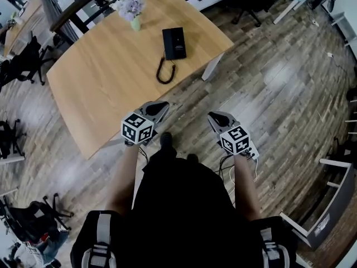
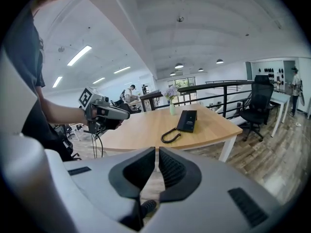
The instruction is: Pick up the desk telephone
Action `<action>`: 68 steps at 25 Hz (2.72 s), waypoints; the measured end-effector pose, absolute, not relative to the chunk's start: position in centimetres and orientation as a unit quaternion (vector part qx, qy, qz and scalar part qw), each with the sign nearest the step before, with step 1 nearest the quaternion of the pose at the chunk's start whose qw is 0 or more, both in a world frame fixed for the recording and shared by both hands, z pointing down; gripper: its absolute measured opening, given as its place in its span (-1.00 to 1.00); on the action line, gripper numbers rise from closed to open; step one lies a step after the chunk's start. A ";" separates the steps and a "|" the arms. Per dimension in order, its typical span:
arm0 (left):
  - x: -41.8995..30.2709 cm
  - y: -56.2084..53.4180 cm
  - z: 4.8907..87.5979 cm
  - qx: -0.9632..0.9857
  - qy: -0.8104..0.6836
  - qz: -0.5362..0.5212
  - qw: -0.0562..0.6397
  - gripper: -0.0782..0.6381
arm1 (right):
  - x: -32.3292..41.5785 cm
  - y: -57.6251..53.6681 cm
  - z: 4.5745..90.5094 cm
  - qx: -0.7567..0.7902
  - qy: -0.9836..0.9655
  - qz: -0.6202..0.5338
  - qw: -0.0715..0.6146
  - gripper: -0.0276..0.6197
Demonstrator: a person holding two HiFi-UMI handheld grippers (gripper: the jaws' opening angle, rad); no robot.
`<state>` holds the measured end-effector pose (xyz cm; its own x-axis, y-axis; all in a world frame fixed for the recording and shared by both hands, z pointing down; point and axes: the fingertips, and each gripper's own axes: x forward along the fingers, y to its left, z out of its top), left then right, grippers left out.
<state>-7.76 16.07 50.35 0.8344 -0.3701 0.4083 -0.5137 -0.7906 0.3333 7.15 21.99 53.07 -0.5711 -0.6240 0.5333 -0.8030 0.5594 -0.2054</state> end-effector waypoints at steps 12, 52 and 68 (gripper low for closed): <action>-9.9 12.4 50.4 0.942 -0.196 0.181 0.205 -0.72 | 4.0 17.7 53.4 0.449 -0.839 0.229 0.205 -0.80; -8.2 3.4 51.8 0.929 -0.219 0.197 0.222 -0.72 | 7.4 7.4 56.2 0.434 -0.839 0.253 0.209 -0.80; -2.5 -1.8 51.5 0.908 -0.290 0.188 0.235 -0.72 | 12.1 -0.5 56.5 0.354 -0.877 0.240 0.219 -0.80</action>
<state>-2.49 -1.81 51.53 0.7609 -0.4390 0.4779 -0.6157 -0.7211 0.3179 12.14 -0.50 56.45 -0.6540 -0.5157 0.5534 -0.7255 0.6347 -0.2659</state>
